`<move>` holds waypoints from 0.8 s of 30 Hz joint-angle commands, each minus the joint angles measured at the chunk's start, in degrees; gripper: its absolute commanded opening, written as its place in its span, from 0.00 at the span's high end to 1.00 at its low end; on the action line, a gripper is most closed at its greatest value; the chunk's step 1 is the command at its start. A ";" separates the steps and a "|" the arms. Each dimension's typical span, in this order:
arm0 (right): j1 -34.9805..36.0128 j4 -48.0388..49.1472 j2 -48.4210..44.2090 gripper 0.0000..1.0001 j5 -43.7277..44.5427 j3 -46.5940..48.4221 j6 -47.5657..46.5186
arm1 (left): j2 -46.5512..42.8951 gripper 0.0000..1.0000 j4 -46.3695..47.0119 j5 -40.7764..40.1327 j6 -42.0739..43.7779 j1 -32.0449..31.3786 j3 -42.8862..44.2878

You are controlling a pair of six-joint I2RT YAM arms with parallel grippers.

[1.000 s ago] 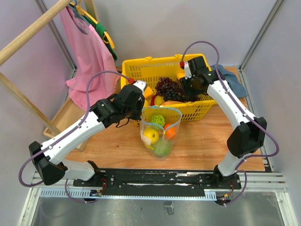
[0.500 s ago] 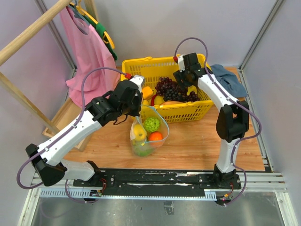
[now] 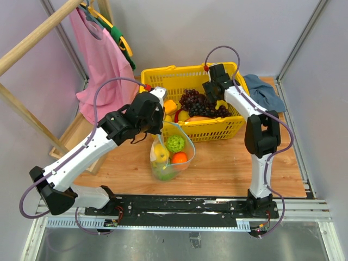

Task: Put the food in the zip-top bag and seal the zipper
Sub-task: Pick up the fake fruit from the bin.

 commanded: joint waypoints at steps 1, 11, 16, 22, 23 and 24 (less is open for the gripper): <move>-0.92 -5.30 2.77 0.20 -2.13 1.25 3.98 | -2.33 1.00 0.19 2.57 0.96 0.58 2.81; -0.94 -7.78 -1.95 0.51 -4.07 0.22 5.08 | -4.36 1.00 0.02 3.74 0.58 0.58 0.22; -0.92 -8.73 -7.63 0.45 -5.04 -1.73 5.95 | -4.39 1.00 0.80 3.42 0.29 0.58 -0.95; -0.91 -13.26 -9.93 0.33 -5.02 -2.70 12.25 | -4.10 1.00 1.29 3.97 -0.32 0.58 -2.27; -0.93 -13.51 -10.24 0.31 -4.67 -3.31 13.54 | -4.11 1.00 1.38 4.11 -0.39 0.58 -2.28; -0.92 -13.49 -10.54 0.30 -4.55 -4.05 14.71 | -4.04 1.00 1.45 4.24 -0.41 0.58 -2.38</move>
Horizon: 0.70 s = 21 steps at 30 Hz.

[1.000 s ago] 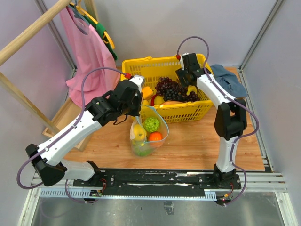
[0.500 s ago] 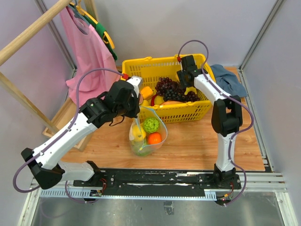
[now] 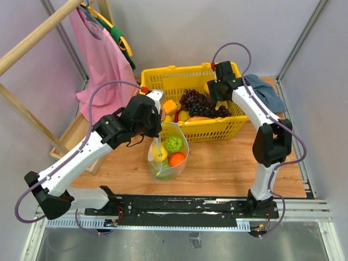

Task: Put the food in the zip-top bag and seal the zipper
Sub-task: Pick up the fake fruit from the bin.

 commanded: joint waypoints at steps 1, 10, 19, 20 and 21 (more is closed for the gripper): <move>-0.72 -3.85 -1.92 0.30 -0.09 -3.21 7.15 | -0.74 1.00 2.39 1.16 -0.28 0.45 -0.73; -0.55 3.47 -1.72 0.20 -2.17 -7.59 15.34 | -0.82 1.00 2.53 1.36 -0.54 0.45 -0.99; -0.37 6.00 -0.65 0.34 7.59 -7.61 17.25 | -1.44 1.00 2.75 1.52 -0.55 0.45 -1.68; -0.36 5.32 -0.26 0.37 8.23 -7.27 17.14 | -1.44 1.00 2.75 1.58 -0.55 0.45 -1.70; -0.29 4.77 -0.15 0.40 8.70 -7.03 17.16 | -1.52 1.00 2.75 1.48 -0.54 0.45 -1.71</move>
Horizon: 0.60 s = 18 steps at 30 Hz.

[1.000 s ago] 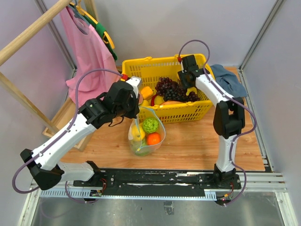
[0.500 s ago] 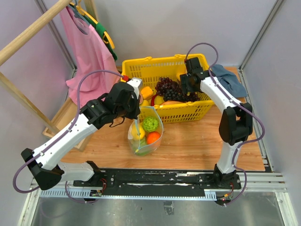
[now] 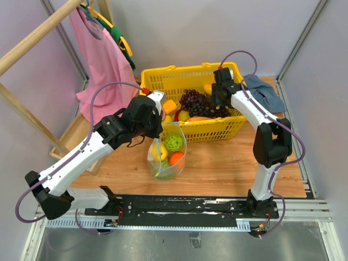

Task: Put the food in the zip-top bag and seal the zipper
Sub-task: Pick up the fake fruit from the bin.

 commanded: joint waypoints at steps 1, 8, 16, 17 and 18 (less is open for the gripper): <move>-0.29 -0.33 1.11 0.44 5.23 0.60 1.48 | -1.51 1.00 1.63 0.43 -0.24 0.45 -0.35; -0.25 0.51 1.31 0.68 4.81 0.27 0.86 | -1.26 1.00 2.07 0.82 -0.06 0.45 -0.71; 0.63 -0.04 -5.33 0.91 4.74 -1.19 -2.05 | -1.27 1.00 2.07 0.80 0.18 0.45 -0.44; 0.78 -0.04 -6.68 0.92 4.47 -1.55 -2.32 | -1.24 1.00 2.07 0.76 0.20 0.45 -0.34; 0.84 0.00 -8.20 0.94 4.25 -1.94 -2.65 | -1.18 1.00 2.06 0.80 0.20 0.45 -0.23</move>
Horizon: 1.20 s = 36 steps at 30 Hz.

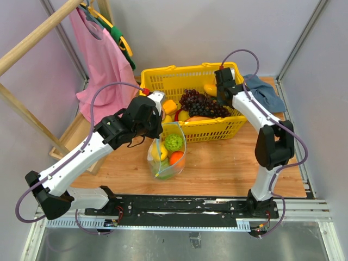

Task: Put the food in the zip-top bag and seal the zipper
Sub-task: Pick up the fake fruit from the bin, then place the fake fruit in the zipper food storage bag.

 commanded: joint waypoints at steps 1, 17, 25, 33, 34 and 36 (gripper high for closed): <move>0.86 -0.73 -8.40 0.94 0.74 -1.53 -2.53 | -1.15 1.00 1.65 0.70 0.18 0.43 0.37; 3.00 6.50 -32.68 0.98 -23.30 -8.49 -9.25 | -1.77 1.00 2.09 -0.81 0.36 0.43 0.66; 5.72 8.16 -39.87 0.98 -41.12 -10.10 -9.13 | -1.95 1.00 2.61 -0.93 0.13 0.43 0.99; 8.37 12.88 -43.11 0.98 -57.08 -13.19 -5.49 | -2.25 1.00 2.71 -1.90 0.02 0.43 1.27; 8.69 13.54 -43.08 0.98 -58.60 -13.69 -5.07 | -2.36 1.00 2.75 -1.92 -0.07 0.43 1.27; 9.46 14.88 -43.15 0.98 -61.29 -14.94 -4.03 | -2.64 1.00 3.00 -1.93 -0.30 0.43 1.27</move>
